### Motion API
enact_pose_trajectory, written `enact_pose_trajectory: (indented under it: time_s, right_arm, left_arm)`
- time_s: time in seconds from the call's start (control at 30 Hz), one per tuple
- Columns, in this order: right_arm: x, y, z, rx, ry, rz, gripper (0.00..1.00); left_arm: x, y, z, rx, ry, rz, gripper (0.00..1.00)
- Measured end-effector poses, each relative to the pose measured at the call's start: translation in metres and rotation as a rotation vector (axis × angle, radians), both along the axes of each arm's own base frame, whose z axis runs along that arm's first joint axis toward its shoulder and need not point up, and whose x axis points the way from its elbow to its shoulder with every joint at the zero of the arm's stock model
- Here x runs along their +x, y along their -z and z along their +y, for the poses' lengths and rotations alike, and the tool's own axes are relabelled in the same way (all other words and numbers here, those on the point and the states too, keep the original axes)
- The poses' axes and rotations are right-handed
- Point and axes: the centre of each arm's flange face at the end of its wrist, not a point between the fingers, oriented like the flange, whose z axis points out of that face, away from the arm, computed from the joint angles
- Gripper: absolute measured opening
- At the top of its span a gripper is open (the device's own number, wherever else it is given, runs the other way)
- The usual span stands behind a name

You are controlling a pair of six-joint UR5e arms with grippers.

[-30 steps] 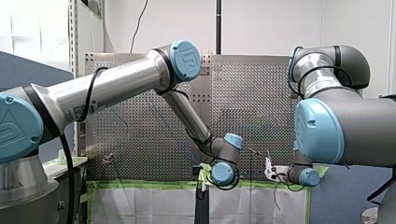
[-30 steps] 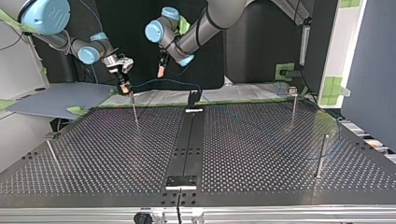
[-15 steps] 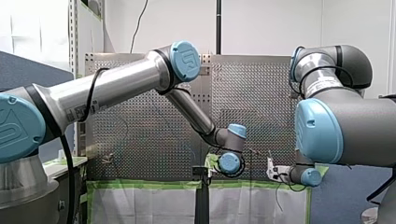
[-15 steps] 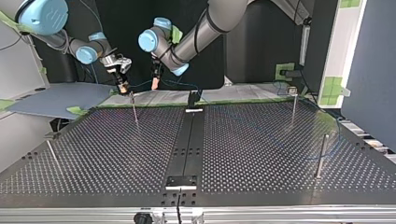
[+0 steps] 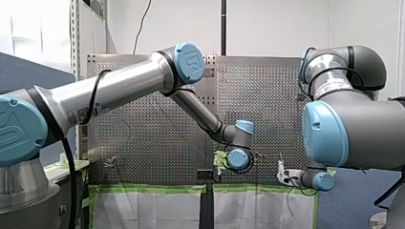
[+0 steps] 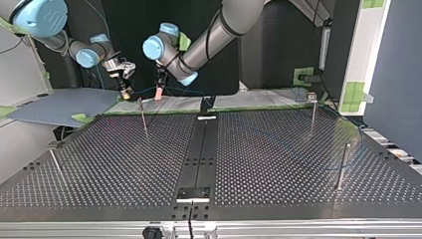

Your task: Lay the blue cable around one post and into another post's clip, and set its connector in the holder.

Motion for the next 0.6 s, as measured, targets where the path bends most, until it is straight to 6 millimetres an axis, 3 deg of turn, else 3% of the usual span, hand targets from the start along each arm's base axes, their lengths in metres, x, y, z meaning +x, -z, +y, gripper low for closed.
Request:
enact_pose_trajectory:
  time_s: [0.13,0.3,0.47,0.6]
  right_arm:
    - [-0.006,-0.001,-0.004,-0.002,0.011,-0.004,0.0]
    - [-0.009,-0.002,-0.006,-0.004,0.016,-0.003,0.0]
    - [-0.01,-0.002,-0.008,-0.007,0.015,0.006,0.0]
    - [-0.009,-0.001,-0.006,-0.003,0.01,0.019,0.0]
  left_arm:
    - [-0.013,0.004,-0.005,0.007,0.046,0.029,1.0]
    - [-0.029,0.02,0.002,0.045,0.093,0.081,1.0]
    - [-0.032,0.035,0.015,0.047,0.088,0.096,1.0]
    - [-0.024,0.035,0.019,0.03,0.066,0.078,1.0]
